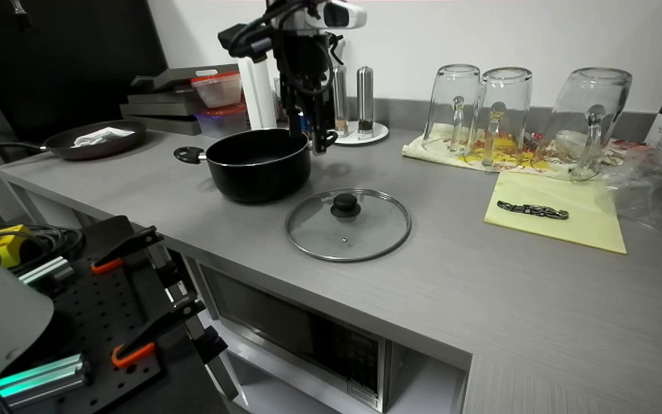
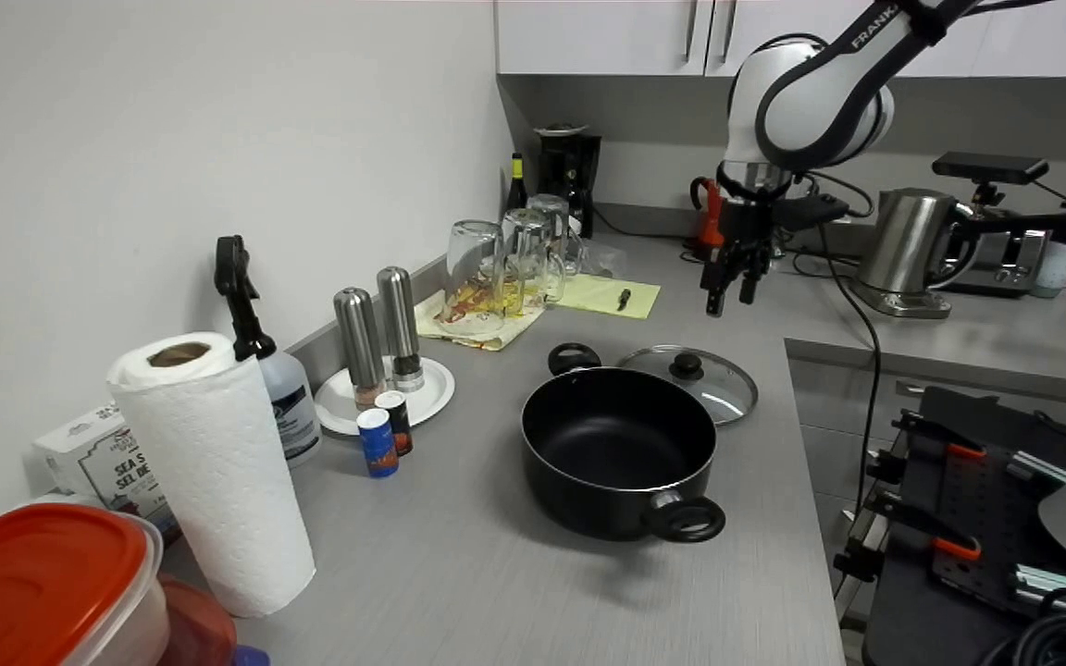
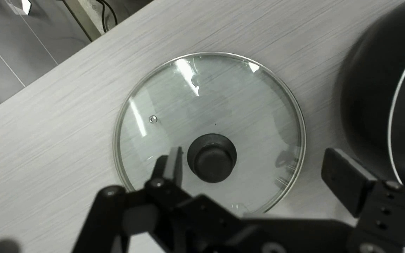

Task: Put the lid on the pot

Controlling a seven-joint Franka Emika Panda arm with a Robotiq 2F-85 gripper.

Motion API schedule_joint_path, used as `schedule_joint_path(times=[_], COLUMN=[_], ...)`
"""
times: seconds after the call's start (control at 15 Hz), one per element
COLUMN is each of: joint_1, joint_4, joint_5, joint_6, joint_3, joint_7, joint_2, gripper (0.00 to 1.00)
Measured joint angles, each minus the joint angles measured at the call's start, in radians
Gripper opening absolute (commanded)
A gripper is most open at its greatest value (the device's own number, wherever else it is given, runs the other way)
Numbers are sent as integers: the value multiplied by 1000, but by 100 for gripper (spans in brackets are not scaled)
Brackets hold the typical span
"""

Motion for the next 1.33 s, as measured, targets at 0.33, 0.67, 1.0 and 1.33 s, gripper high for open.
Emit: schedule_joint_path(times=[0.33, 0.67, 1.0, 1.33], joint_1=[-1, -8, -22, -27], joint_4=[92, 201, 294, 347], joint_5=[0, 1, 3, 3], joint_6=[16, 17, 16, 16], joint_3=[0, -4, -5, -5], joint_7=[4, 8, 8, 8], joint_2=[152, 294, 412, 478], gripper=[100, 100, 100, 74])
